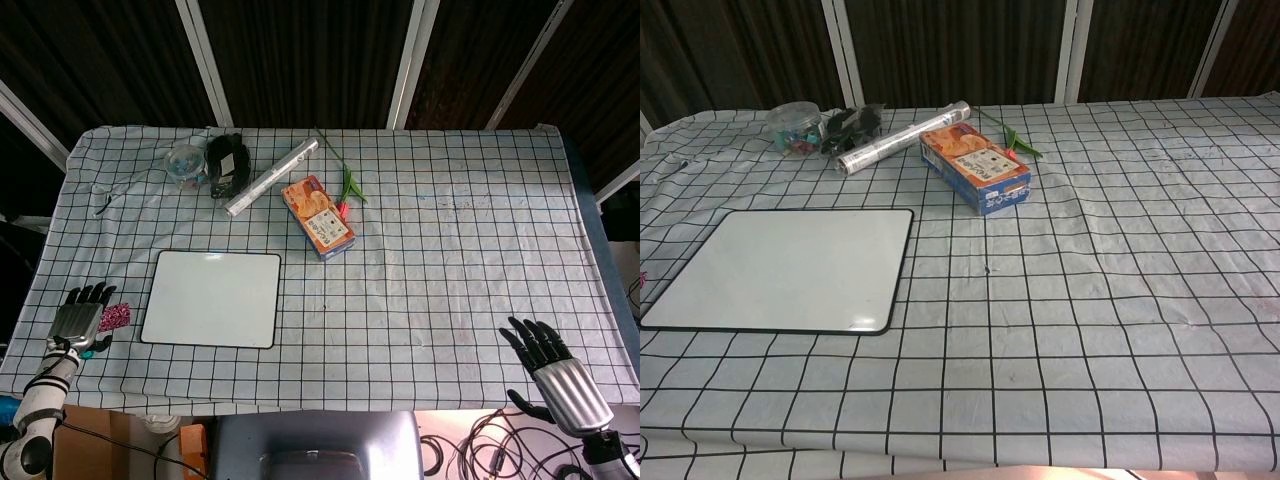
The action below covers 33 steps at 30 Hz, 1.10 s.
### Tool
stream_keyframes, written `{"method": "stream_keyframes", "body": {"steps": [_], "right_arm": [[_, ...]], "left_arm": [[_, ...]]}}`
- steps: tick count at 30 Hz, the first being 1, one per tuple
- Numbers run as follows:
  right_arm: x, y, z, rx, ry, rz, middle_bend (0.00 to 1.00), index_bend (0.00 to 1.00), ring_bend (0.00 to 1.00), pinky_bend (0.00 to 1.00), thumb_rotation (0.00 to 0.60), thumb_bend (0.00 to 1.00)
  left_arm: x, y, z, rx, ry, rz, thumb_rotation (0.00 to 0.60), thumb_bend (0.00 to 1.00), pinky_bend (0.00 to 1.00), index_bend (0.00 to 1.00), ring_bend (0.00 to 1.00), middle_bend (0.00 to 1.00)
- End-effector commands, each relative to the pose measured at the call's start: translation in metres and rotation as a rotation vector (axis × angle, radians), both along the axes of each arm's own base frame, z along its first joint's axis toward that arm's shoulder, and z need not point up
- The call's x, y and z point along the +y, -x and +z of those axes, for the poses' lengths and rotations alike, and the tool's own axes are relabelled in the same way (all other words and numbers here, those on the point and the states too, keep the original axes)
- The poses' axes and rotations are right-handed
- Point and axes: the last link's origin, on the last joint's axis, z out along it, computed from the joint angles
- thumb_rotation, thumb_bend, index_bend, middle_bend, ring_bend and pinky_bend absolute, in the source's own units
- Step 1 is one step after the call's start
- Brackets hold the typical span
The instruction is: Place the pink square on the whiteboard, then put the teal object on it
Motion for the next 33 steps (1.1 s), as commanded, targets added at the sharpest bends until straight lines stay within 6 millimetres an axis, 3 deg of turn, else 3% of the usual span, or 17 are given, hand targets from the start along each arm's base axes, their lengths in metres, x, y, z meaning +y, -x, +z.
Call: {"method": "stream_keyframes", "body": {"steps": [1, 11, 21, 28, 33], "right_arm": [[0.0, 0.0, 0.001, -0.002, 0.002, -0.002, 0.0, 0.0, 0.0, 0.09, 0.6, 0.17], [-0.002, 0.0, -0.001, 0.003, -0.003, -0.003, 0.0, 0.0, 0.0, 0.09, 0.6, 0.17], [0.0, 0.001, 0.003, -0.003, 0.01, -0.005, 0.0, 0.0, 0.0, 0.09, 0.6, 0.17], [-0.001, 0.001, 0.002, -0.001, 0.01, -0.007, 0.0, 0.0, 0.0, 0.09, 0.6, 0.17], [-0.001, 0.001, 0.002, -0.001, 0.011, -0.007, 0.0, 0.0, 0.0, 0.09, 0.6, 0.17]], "left_arm": [[0.002, 0.001, -0.002, 0.002, 0.0, 0.004, 0.6, 0.31, 0.02, 0.12, 0.0, 0.0], [0.007, 0.009, -0.01, 0.026, -0.002, 0.023, 0.6, 0.32, 0.02, 0.21, 0.0, 0.0], [0.011, 0.016, -0.014, 0.03, 0.007, 0.054, 0.6, 0.31, 0.02, 0.21, 0.0, 0.0], [0.013, 0.017, -0.013, 0.022, -0.007, 0.057, 0.6, 0.31, 0.02, 0.34, 0.0, 0.01], [0.014, 0.019, -0.015, 0.024, -0.001, 0.062, 0.6, 0.31, 0.02, 0.37, 0.0, 0.01]]}}
